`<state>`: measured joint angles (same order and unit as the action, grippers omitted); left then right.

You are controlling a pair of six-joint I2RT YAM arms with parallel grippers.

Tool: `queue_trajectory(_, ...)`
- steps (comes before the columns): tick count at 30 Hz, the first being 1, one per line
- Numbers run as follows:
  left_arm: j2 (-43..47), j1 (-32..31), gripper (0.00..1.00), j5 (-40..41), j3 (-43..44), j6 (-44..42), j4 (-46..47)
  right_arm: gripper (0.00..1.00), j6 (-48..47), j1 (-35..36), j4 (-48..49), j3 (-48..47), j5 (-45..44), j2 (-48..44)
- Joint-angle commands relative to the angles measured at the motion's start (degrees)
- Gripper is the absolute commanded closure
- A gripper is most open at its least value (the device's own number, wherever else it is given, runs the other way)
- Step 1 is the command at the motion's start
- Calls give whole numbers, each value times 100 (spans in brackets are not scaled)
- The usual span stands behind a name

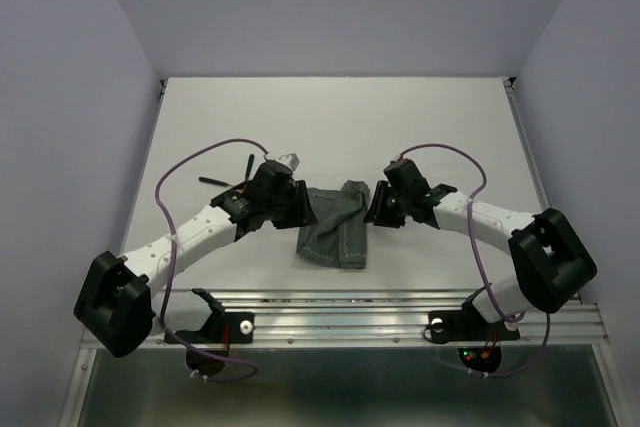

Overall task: Fold the napkin into a case and place the utensils inside
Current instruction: Fold the 2/3-rectangle-folded napkin at the center of the board.

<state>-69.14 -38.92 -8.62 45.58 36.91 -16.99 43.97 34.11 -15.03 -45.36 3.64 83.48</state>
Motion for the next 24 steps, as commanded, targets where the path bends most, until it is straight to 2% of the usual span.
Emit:
queue_trajectory(1, -64, -28, 50, 124, 30, 62, 73, 63, 24, -18, 237, 37, 32, 63)
queue_trajectory(18, -301, -20, 51, 124, 83, 27, 73, 64, -230, -18, 299, -631, 32, 932)
queue_trajectory(21, -328, -20, 51, 124, 30, 45, 73, 72, -222, -18, 307, -719, -38, 1073)
queue_trajectory(24, -337, -28, 51, 141, 21, 45, 65, 88, -46, -18, 360, -606, -214, 1047)
